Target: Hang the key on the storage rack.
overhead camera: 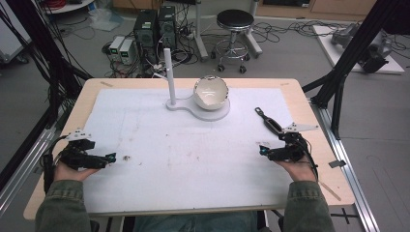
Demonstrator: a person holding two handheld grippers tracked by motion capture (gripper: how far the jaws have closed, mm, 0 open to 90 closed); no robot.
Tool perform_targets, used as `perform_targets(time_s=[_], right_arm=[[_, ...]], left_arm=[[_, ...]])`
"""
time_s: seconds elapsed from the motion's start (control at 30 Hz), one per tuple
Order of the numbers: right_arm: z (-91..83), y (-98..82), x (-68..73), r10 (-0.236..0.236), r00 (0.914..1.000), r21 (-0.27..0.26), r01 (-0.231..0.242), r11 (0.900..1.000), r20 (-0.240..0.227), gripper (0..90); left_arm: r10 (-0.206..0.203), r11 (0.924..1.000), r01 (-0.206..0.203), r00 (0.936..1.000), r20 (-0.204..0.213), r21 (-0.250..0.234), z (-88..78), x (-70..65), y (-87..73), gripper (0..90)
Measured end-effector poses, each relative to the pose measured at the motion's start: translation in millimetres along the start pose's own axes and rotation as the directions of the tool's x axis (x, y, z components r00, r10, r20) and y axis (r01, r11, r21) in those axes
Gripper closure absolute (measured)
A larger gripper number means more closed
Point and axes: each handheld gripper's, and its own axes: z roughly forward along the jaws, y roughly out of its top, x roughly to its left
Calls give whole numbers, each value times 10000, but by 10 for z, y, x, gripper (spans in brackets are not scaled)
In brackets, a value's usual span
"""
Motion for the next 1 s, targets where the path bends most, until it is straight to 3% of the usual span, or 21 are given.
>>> perform_targets(time_s=[0.2, 0.53, 0.67, 1.0], right_arm=[[28, 100, -50, -151, 9999, 214, 150, 9997, 23, 7], [123, 451, -155, -520, 9986, 723, 521, 9960, -37, 7], [230, 625, -183, -877, 9961, 1219, 878, 9887, -61, 7], [398, 805, -299, -981, 9952, 1901, 961, 9771, 8, 7]], left_arm=[[-40, 10000, 40, 10000, -10, -21, -1, 3, 1, 18], [52, 10000, -52, 10000, 13, -12, -22, -10, -21, 18], [75, 9999, -75, 10000, 6, -91, -34, -10, -18, 18], [-4, 10000, 4, 10000, 59, -61, -10, 10, -19, 18]])
